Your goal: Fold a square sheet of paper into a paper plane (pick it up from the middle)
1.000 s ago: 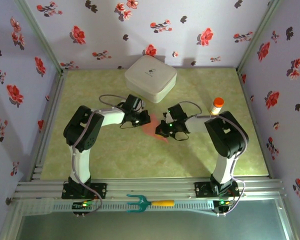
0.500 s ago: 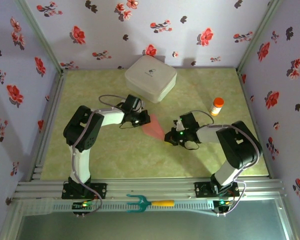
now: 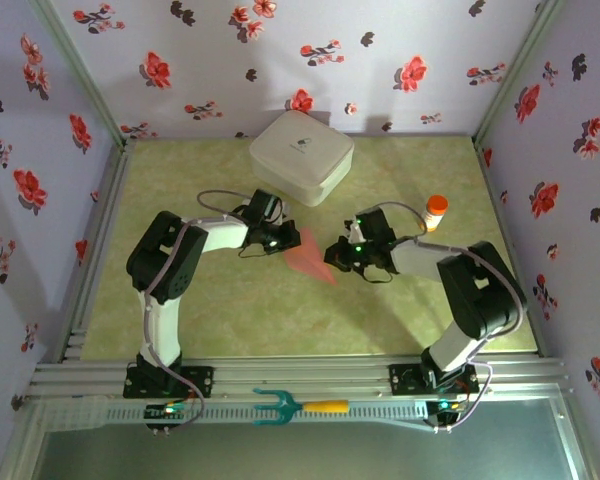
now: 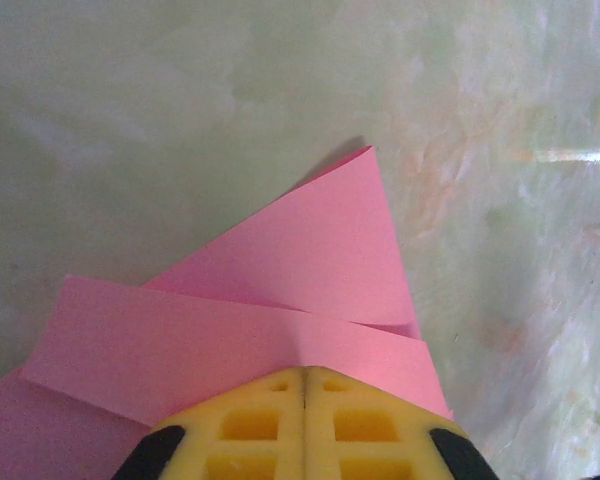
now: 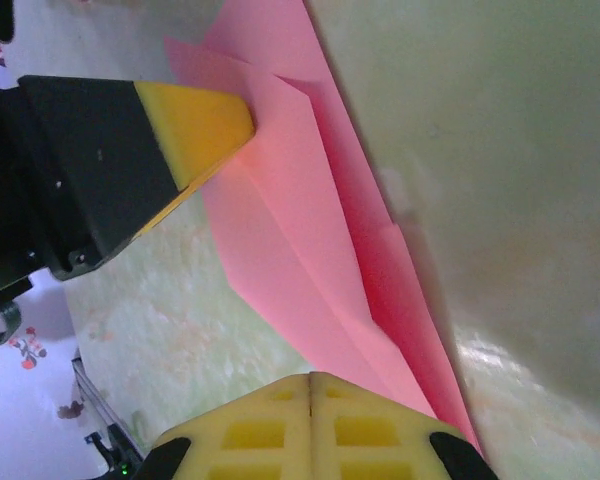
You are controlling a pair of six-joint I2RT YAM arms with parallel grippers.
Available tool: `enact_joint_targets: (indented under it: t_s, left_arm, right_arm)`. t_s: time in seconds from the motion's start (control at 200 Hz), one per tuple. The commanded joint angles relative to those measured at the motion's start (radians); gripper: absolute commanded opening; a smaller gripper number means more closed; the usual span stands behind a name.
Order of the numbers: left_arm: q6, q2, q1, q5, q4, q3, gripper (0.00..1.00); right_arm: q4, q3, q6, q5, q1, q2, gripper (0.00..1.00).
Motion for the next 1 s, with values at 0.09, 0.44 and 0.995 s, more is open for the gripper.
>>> enact_joint_targets:
  t_s: [0.09, 0.44, 0.995]
  left_arm:
    - [-0.002, 0.035, 0.008, -0.024, -0.033, -0.024, 0.01]
    - [-0.022, 0.008, 0.008, -0.003, -0.041, -0.029, 0.01]
    - [0.006, 0.023, 0.008, -0.012, -0.085, -0.02, 0.01]
  right_arm:
    - [-0.087, -0.025, -0.022, 0.079, 0.015, 0.067, 0.03]
    - [-0.234, -0.053, 0.067, 0.201, 0.014, -0.143, 0.07]
    - [-0.245, -0.04, 0.057, 0.18, -0.001, -0.2, 0.16]
